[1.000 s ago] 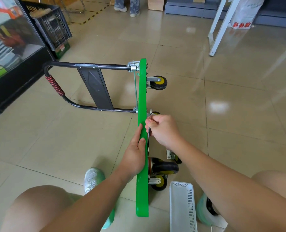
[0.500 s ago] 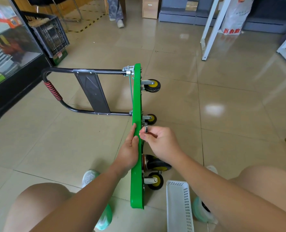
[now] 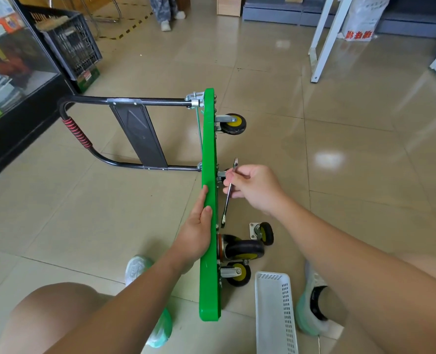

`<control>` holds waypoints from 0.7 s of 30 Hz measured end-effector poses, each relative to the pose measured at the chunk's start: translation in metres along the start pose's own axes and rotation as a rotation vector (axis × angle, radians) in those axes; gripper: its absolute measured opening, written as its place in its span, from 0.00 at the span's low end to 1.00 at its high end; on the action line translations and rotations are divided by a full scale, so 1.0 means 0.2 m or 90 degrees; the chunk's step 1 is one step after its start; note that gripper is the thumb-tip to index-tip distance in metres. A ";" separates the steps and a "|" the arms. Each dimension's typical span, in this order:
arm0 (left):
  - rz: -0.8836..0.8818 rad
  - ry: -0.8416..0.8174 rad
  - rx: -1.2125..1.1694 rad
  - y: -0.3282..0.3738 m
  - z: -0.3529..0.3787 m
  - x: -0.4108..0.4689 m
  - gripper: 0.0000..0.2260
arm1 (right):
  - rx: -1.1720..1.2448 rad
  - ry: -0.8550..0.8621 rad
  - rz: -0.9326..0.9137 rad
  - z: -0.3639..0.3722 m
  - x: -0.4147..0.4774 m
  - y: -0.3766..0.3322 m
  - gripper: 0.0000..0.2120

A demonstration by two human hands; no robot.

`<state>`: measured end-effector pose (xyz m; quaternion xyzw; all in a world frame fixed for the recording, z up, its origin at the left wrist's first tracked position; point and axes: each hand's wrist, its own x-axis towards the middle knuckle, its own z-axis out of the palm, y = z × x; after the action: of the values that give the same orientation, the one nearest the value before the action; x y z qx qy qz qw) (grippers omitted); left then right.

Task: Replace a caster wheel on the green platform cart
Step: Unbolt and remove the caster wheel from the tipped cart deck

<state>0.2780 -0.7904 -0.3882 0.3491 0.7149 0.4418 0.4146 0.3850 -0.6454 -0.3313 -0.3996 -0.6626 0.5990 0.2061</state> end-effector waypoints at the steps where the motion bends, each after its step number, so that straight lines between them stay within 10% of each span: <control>1: -0.003 -0.002 0.000 0.00 0.00 0.00 0.22 | 0.007 -0.014 0.013 0.00 0.02 0.01 0.05; 21: -0.013 0.006 -0.002 -0.02 0.01 0.03 0.22 | 0.121 -0.103 0.167 0.08 0.29 0.15 0.17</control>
<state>0.2763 -0.7870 -0.3932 0.3392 0.7197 0.4405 0.4159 0.3468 -0.6106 -0.3749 -0.4119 -0.5599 0.7106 0.1093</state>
